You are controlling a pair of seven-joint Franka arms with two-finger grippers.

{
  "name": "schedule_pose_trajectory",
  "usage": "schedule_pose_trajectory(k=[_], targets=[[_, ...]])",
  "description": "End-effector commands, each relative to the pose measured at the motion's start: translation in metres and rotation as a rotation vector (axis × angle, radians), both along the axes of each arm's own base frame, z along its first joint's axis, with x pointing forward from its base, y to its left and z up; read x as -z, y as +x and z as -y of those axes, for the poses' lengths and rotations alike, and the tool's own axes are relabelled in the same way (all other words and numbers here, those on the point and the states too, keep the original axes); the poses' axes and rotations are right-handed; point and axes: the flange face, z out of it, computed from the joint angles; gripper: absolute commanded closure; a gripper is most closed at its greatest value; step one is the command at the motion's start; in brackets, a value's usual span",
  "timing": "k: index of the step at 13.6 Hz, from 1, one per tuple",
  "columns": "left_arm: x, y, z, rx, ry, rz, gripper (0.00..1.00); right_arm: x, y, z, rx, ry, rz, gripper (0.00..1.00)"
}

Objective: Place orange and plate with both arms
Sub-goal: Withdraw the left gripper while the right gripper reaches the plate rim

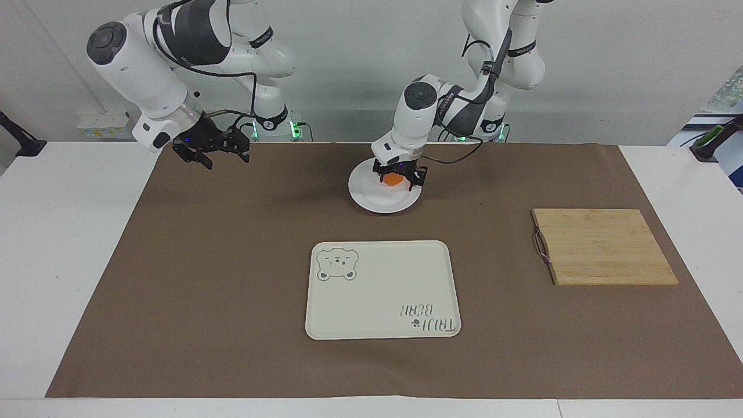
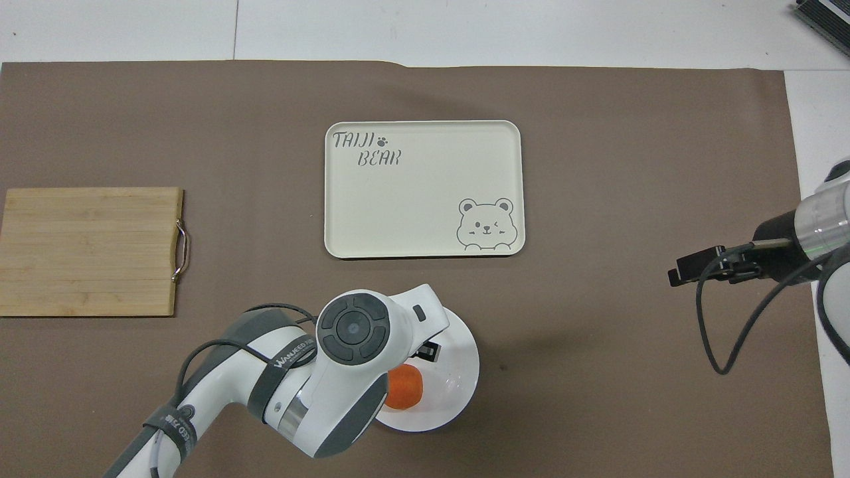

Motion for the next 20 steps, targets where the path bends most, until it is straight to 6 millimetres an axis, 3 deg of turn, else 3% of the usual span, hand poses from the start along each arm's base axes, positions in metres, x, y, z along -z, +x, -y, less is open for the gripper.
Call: schedule_pose_trajectory(k=[1,3,4,6,8,10,11,13,16,20], targets=[[-0.016,-0.002,-0.001,-0.015,-0.004,-0.012,0.00,0.027,-0.018,-0.008,-0.021,0.111,-0.018,0.00],[-0.044,0.012,-0.011,-0.037,-0.003,-0.022,0.00,0.054,-0.026,-0.014,-0.006,0.190,-0.047,0.00],[-0.061,0.030,-0.027,-0.065,-0.003,-0.029,0.00,0.069,-0.031,-0.018,0.005,0.210,-0.054,0.00],[-0.090,0.063,-0.066,-0.142,-0.010,-0.029,0.00,0.089,-0.038,-0.038,-0.002,0.277,-0.055,0.00],[-0.115,0.084,-0.100,-0.210,-0.018,-0.018,0.00,0.106,-0.045,-0.050,-0.002,0.318,-0.025,0.00],[-0.141,0.104,-0.138,-0.277,-0.016,-0.011,0.00,0.129,-0.053,-0.080,-0.032,0.380,-0.014,0.00],[-0.154,0.117,-0.159,-0.312,-0.008,-0.007,0.00,0.139,-0.058,-0.083,-0.009,0.372,0.003,0.00],[-0.167,0.133,-0.190,-0.329,0.048,0.035,0.00,0.156,-0.067,-0.103,0.059,0.440,-0.001,0.00],[-0.183,0.142,-0.211,-0.329,0.096,0.085,0.00,0.177,-0.081,-0.143,0.137,0.446,0.023,0.00],[-0.192,0.153,-0.247,-0.304,0.130,0.096,0.00,0.197,-0.095,-0.179,0.181,0.440,0.048,0.00]])
